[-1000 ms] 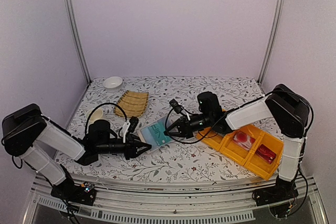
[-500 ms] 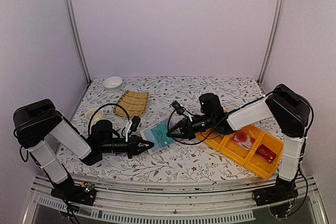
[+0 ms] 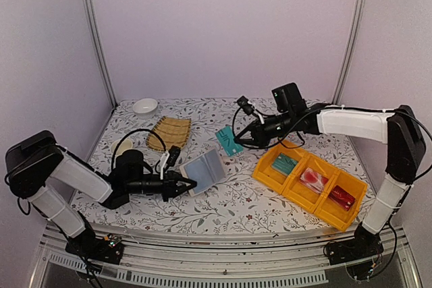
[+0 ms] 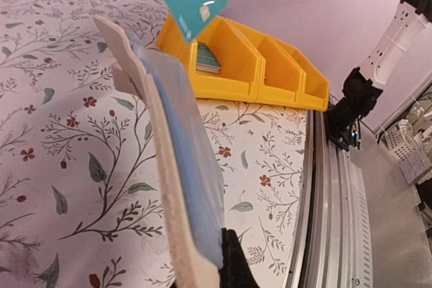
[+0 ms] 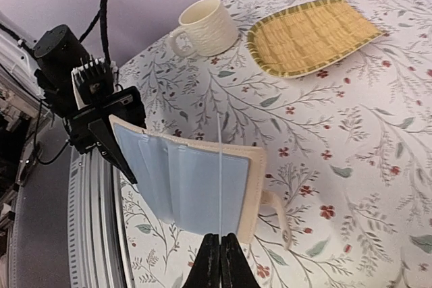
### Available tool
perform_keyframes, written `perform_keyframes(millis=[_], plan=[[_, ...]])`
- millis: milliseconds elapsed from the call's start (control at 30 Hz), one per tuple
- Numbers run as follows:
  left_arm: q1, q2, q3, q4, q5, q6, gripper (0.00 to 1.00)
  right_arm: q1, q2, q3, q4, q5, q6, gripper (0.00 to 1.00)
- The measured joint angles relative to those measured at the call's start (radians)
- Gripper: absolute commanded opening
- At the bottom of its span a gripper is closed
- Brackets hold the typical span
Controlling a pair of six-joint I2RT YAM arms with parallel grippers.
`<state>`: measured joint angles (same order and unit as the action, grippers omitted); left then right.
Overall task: Take the credit cards out of the card holder
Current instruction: Place the credit card in the card box.
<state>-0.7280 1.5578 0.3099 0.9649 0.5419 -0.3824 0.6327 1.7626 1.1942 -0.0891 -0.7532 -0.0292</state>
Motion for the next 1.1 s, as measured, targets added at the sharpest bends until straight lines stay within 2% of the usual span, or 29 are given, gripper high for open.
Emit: perform_keyframes(millis=[100, 200, 300, 467, 733, 1100], plan=[[0.0, -0.021, 0.036, -0.097, 0.004, 0.019, 0.0, -0.056, -0.067, 0.173, -0.26, 0.084, -0.071, 0.02], [0.0, -0.045, 0.068, -0.18, 0.014, 0.039, 0.0, -0.131, -0.149, 0.261, -0.438, 0.17, -0.116, 0.02], [0.001, -0.069, 0.088, -0.252, 0.026, 0.058, 0.0, -0.185, -0.213, 0.272, -0.614, 0.259, -0.146, 0.02], [0.002, -0.078, 0.09, -0.322, 0.027, 0.077, 0.0, -0.201, -0.203, 0.233, -0.804, 0.3, -0.172, 0.02], [0.003, -0.074, 0.09, -0.367, 0.027, 0.095, 0.0, -0.235, -0.182, 0.219, -0.902, 0.386, -0.247, 0.02], [0.005, -0.059, 0.09, -0.38, 0.027, 0.113, 0.0, -0.235, -0.012, 0.223, -0.943, 0.485, -0.321, 0.02]])
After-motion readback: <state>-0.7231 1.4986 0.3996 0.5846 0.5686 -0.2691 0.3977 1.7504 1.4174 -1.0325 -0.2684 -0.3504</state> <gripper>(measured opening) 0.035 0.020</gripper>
